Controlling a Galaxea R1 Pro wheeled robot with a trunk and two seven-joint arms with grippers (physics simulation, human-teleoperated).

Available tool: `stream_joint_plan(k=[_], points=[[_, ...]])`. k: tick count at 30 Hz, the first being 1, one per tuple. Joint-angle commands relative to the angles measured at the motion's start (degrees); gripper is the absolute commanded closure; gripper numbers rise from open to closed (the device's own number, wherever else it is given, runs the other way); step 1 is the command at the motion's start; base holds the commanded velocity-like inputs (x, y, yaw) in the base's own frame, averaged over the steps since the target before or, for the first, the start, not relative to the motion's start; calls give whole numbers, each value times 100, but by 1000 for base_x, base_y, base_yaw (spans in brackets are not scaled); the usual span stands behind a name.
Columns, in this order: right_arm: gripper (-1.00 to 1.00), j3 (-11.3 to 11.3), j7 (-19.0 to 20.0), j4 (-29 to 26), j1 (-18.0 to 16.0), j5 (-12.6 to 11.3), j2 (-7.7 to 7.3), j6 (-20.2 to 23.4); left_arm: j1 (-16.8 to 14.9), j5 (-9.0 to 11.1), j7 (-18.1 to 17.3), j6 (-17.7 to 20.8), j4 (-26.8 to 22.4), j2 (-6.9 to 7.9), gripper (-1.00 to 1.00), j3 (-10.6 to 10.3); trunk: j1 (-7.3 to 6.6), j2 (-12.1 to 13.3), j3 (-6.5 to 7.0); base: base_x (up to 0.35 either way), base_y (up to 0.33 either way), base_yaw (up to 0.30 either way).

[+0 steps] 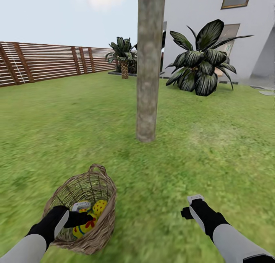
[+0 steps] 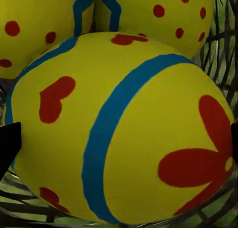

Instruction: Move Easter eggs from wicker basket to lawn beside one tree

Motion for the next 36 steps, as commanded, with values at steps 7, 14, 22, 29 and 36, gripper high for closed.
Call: stream_joint_plan(k=[7,14,22,29,36], points=[[-100,43,-41,-5,-2,-57,18,27,-1,44,6,43,-8,-5,100,10,-19,8,150,0,0,0],[-100,43,-41,139,-2,-55,20,-76,-1,44,6,50,-10,-12,100,10,-37,17,306,0,0,0],[-100,36,-32,139,-2,-56,5,-71,-1,53,4,50,-17,-12,100,10,-58,28,483,0,0,0],[-100,32,-32,131,-2,-58,1,-97,-1,53,-1,50,-17,-12,100,10,-76,37,638,0,0,0],[-100,15,138,134,-2,-126,-130,-194,-1,59,-3,50,-32,-12,100,10,-76,37,638,0,0,0]])
